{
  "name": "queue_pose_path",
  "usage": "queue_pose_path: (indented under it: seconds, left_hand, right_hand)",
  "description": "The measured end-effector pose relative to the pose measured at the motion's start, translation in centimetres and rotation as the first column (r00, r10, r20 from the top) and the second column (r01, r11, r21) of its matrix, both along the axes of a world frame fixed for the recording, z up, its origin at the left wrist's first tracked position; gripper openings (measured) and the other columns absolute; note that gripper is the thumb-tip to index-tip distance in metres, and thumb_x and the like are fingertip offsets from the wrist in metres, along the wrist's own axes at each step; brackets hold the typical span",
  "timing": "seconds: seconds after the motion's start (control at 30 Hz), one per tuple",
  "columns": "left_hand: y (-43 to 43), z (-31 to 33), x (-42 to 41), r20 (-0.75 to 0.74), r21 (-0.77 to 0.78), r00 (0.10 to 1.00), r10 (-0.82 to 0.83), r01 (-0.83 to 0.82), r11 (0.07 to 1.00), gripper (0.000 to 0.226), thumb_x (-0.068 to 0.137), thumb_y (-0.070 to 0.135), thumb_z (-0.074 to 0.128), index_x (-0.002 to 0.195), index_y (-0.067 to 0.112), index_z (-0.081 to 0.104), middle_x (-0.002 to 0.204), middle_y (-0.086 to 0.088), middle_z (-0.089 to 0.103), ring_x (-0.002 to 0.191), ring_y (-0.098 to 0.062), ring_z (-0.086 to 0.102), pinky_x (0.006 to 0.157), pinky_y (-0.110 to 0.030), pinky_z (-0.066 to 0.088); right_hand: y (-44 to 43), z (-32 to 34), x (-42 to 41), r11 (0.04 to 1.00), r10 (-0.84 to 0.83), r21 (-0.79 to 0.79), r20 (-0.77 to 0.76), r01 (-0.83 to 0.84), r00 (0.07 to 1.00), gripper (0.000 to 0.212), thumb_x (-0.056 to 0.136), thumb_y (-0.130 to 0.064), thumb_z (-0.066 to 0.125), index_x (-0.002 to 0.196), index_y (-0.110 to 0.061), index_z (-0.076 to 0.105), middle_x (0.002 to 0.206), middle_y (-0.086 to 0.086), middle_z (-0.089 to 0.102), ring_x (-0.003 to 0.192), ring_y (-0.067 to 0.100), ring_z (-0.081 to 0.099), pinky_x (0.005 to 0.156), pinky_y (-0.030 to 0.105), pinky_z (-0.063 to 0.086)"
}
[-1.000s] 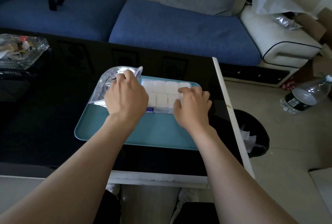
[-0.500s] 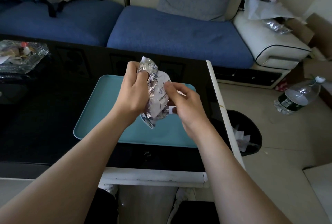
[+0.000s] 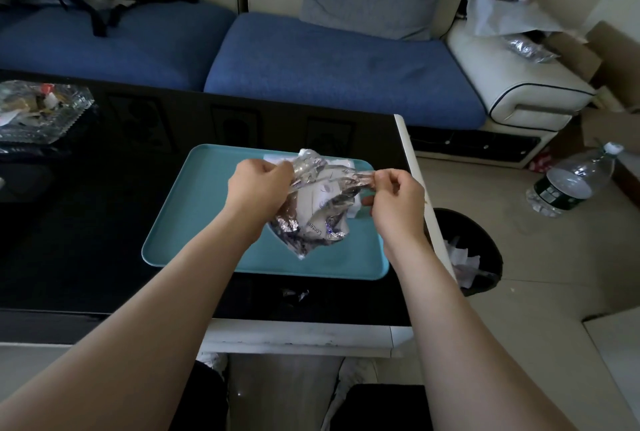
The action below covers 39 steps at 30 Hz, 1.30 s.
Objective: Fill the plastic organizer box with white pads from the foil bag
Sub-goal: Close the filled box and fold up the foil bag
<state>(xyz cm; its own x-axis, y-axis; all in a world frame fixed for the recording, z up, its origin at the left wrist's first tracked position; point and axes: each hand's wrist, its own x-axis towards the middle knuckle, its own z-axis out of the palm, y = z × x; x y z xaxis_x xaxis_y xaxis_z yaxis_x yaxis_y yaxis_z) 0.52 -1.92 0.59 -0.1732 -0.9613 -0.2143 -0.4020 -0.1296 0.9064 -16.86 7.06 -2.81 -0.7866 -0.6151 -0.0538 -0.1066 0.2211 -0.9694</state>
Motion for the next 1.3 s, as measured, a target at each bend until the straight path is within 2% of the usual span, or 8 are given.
queue_pose_path:
  seconds: [0.13,0.23,0.4,0.57,0.73,0.9,1.17,1.3]
  left_hand:
    - [0.8,0.3,-0.3,-0.007,-0.249,0.994,0.111,-0.109,0.962,0.037,0.094,0.057,0.059,0.103,0.022,0.057,0.115,0.003,0.054,0.114,-0.020,0.047,0.098,-0.038,0.041]
    - [1.7,0.7,-0.1,0.105,-0.505,0.992,0.075,-0.011,0.863,0.048,0.090,0.065,0.061,0.076,0.020,0.054,0.086,0.003,0.058,0.091,-0.023,0.051,0.080,-0.035,0.041]
    - [2.6,0.4,-0.3,0.370,-0.244,0.928,-0.030,0.128,0.961,0.084,0.079,0.089,0.044,0.060,0.009,0.061,0.057,-0.003,0.068,0.061,-0.024,0.070,0.065,-0.037,0.061]
    - [1.9,0.4,-0.6,-0.082,0.195,0.996,-0.046,0.061,0.979,0.063,0.091,0.067,0.063,0.132,0.021,0.047,0.114,-0.011,0.066,0.075,-0.030,0.079,0.067,-0.045,0.067]
    - [1.3,-0.6,-0.9,-0.345,0.173,0.938,0.018,0.045,0.984,0.047,0.093,0.004,0.073,0.128,0.014,0.044,0.119,-0.018,0.066,0.083,-0.026,0.075,0.064,-0.034,0.064]
    - [0.9,-0.2,-0.2,-0.354,0.185,0.934,-0.046,0.118,0.976,0.066,0.085,-0.023,0.062,0.130,0.023,0.044,0.118,-0.018,0.065,0.095,-0.032,0.076,0.071,-0.039,0.066]
    - [0.7,0.6,0.5,-0.319,0.174,0.928,-0.196,0.260,0.950,0.082,0.081,-0.028,0.063,0.138,0.028,0.046,0.116,-0.021,0.068,0.102,-0.038,0.074,0.071,-0.046,0.067]
    - [0.8,0.7,0.2,-0.356,0.159,0.920,-0.165,0.234,0.959,0.077,0.084,-0.024,0.059,0.143,0.022,0.039,0.114,-0.016,0.070,0.100,-0.032,0.074,0.072,-0.042,0.067]
  right_hand:
    - [-0.1,0.8,0.3,0.982,-0.032,-0.160,0.388,0.102,0.921,0.019,0.114,-0.019,0.041,0.113,-0.006,0.055,0.077,0.002,0.070,0.075,0.029,0.079,0.067,0.036,0.062]
    - [-0.1,0.9,0.6,0.966,-0.024,-0.224,0.425,0.131,0.905,0.022,0.113,-0.016,0.039,0.115,-0.002,0.056,0.067,0.003,0.064,0.078,0.031,0.078,0.080,0.044,0.066]
    - [0.1,2.0,2.2,0.953,-0.050,-0.246,0.444,0.176,0.895,0.022,0.115,-0.019,0.038,0.117,-0.006,0.056,0.077,0.007,0.072,0.076,0.021,0.077,0.078,0.037,0.064]
    - [0.3,3.0,3.5,0.974,0.065,-0.209,0.637,0.091,0.768,0.030,0.112,-0.012,0.042,0.097,-0.003,0.066,0.071,0.007,0.074,0.079,0.024,0.079,0.066,0.030,0.060]
    - [0.6,2.9,3.8,0.990,0.070,-0.131,0.764,0.049,0.641,0.014,0.108,-0.005,0.048,0.101,-0.001,0.060,0.064,0.005,0.065,0.063,0.020,0.077,0.050,0.024,0.056]
    - [0.8,2.0,2.0,0.987,-0.089,-0.056,0.595,0.151,0.799,0.022,0.105,-0.004,0.051,0.098,-0.010,0.070,0.055,-0.002,0.062,0.054,0.011,0.064,0.055,0.025,0.050]
    - [1.5,0.1,-1.1,0.989,-0.119,0.069,-0.159,0.132,0.980,0.030,0.106,-0.018,0.039,0.100,-0.032,0.066,0.103,0.003,0.074,0.092,0.024,0.074,0.077,0.038,0.060]
    - [1.7,0.3,-0.7,0.997,-0.003,0.082,-0.081,0.009,0.997,0.035,0.100,-0.011,0.042,0.108,-0.027,0.073,0.103,-0.005,0.074,0.095,0.020,0.074,0.072,0.033,0.060]
